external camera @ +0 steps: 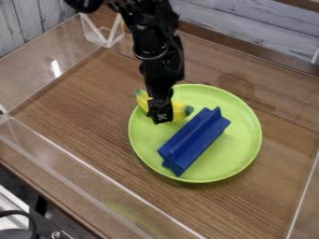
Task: Remove the banana from inside the green plate and put it on the table
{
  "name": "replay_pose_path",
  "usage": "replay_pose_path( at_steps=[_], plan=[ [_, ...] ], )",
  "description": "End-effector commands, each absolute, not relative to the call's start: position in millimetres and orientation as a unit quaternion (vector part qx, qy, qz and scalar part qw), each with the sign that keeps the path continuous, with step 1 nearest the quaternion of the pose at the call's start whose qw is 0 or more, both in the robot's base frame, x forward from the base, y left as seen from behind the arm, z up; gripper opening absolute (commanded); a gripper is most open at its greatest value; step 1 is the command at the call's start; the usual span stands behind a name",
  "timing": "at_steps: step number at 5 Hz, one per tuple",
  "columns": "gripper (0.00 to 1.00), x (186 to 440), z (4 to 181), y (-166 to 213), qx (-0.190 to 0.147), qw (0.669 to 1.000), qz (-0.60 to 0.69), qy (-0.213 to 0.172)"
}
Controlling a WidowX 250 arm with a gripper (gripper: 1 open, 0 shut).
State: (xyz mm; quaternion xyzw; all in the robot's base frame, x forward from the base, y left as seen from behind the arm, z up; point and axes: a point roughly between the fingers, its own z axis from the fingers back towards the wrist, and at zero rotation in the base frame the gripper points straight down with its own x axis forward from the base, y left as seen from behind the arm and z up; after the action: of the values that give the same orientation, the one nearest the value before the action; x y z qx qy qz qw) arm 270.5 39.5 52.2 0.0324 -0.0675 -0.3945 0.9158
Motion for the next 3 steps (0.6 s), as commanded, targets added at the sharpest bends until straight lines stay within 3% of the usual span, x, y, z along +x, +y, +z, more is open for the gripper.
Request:
replay_pose_path(
  at_steps=[1,3],
  plan=[
    [1.00,273.6,58.0,43.5,0.041,0.917,-0.389,-0.084],
    [1.00,276.7,50.4,42.0,0.039,0.915,-0.393,-0.086]
  ],
)
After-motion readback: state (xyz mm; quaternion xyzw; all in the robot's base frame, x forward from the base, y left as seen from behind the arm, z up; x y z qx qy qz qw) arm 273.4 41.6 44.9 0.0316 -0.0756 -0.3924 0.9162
